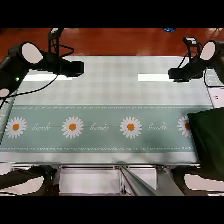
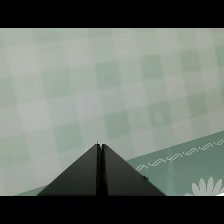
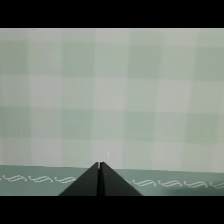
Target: Fold the shirts.
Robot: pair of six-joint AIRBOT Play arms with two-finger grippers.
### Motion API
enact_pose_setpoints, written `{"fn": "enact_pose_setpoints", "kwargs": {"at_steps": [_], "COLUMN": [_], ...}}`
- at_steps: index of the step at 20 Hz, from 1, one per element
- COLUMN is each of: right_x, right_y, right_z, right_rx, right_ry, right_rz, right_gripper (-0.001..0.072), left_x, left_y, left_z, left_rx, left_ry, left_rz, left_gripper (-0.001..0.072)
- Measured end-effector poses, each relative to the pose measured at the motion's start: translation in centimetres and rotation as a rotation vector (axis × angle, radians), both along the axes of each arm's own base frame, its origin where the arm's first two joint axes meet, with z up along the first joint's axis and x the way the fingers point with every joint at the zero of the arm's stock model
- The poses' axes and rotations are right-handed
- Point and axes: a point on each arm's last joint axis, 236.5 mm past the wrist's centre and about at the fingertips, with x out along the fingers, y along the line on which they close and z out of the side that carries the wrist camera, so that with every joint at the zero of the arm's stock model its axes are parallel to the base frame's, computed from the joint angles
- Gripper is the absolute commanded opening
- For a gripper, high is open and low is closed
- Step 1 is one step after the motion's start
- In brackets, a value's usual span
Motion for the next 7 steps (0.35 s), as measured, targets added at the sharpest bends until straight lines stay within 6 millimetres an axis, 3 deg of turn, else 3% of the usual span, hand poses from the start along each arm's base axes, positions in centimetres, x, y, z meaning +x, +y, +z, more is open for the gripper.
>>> {"fn": "enact_pose_setpoints", "kwargs": {"at_steps": [7], "right_x": [0.02], "right_y": [-0.06], "right_z": [-0.03], "right_rx": [-0.004], "right_ry": [-0.001], "right_rz": [0.000], "right_gripper": [0.0019], "left_x": [0.16], "left_y": [0.02], "left_z": [-0.60], "left_rx": [0.004], "left_ry": [0.010], "left_rz": [0.002], "left_gripper": [0.0021]}}
